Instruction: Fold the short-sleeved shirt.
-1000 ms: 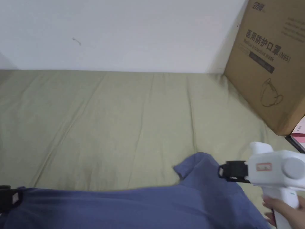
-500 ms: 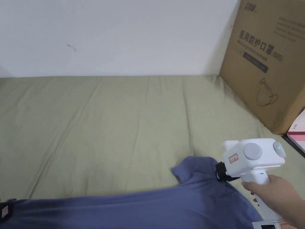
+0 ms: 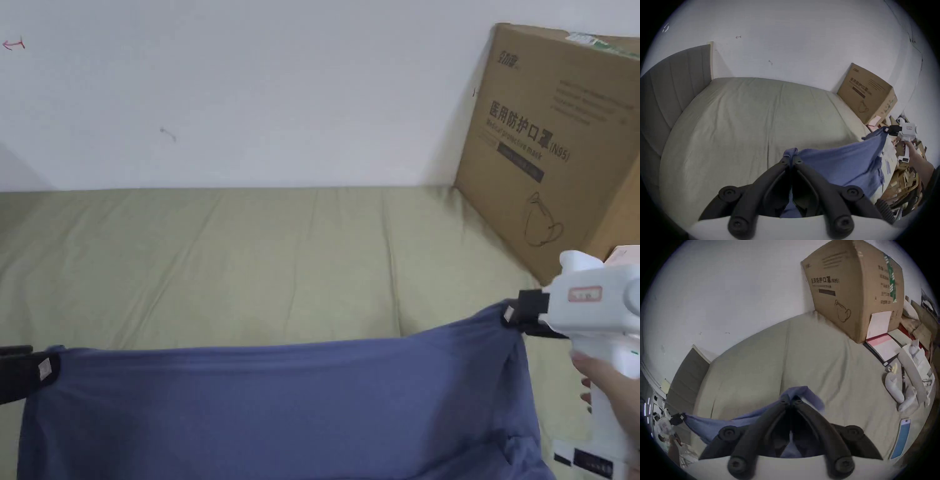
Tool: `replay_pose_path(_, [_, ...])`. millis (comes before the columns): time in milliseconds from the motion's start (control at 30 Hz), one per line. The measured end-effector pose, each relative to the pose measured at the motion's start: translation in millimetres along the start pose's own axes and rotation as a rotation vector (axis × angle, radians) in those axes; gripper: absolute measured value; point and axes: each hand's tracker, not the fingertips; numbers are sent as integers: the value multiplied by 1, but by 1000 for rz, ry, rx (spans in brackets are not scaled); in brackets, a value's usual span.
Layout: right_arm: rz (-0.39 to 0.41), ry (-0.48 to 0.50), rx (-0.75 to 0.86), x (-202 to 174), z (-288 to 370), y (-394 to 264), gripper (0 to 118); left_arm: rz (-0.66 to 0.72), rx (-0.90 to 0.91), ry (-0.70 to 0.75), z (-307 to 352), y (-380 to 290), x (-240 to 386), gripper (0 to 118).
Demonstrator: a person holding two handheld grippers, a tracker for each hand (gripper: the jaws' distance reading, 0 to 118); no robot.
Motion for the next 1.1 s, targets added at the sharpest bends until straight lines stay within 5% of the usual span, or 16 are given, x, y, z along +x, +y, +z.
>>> replay_pose_path(367, [-3, -83, -309, 80, 55, -200, 0, 120, -304, -27, 27, -165, -8, 1])
replay_pose_path(467, [-25, -90, -315, 86, 49, -223, 1, 117, -311, 4, 27, -187, -6, 16])
replay_pose_path(500, [-25, -89, -303, 86, 49, -225, 6, 113, -303, 29, 29, -189, -6, 30])
replay_pose_path(533, [-13, -91, -283, 84, 50, -224, 18, 127, -277, 38, 33, -188, -8, 63])
replay_pose_path(567, [-2, -96, -268, 81, 52, -220, 36, 141, -259, 37, 36, -186, -10, 94])
replay_pose_path(600, [7, -99, -252, 77, 55, -213, 60, 181, -229, 46, 43, -185, -9, 107])
replay_pose_path(633, [15, -91, -233, 72, 61, -209, 91, 235, -233, 18, 48, -175, -12, 105])
replay_pose_path(667, [24, -82, -203, 68, 66, -203, 104, 270, -198, -22, 52, -170, -13, 105])
replay_pose_path(900, [41, 64, 57, 11, 115, -171, 107, 144, 0, 15, 94, -132, 47, 105])
replay_pose_path(1000, [145, 81, 63, -22, 120, -168, 103, 19, 2, 77, 94, -126, 77, 101])
replay_pose_path(1033, [179, 71, 35, -33, 119, -170, 81, -3, 8, 60, 94, -128, 85, 78])
replay_pose_path(1100, [239, 72, 95, -50, 122, -177, 0, -1, 38, 37, 95, -133, 103, 0])
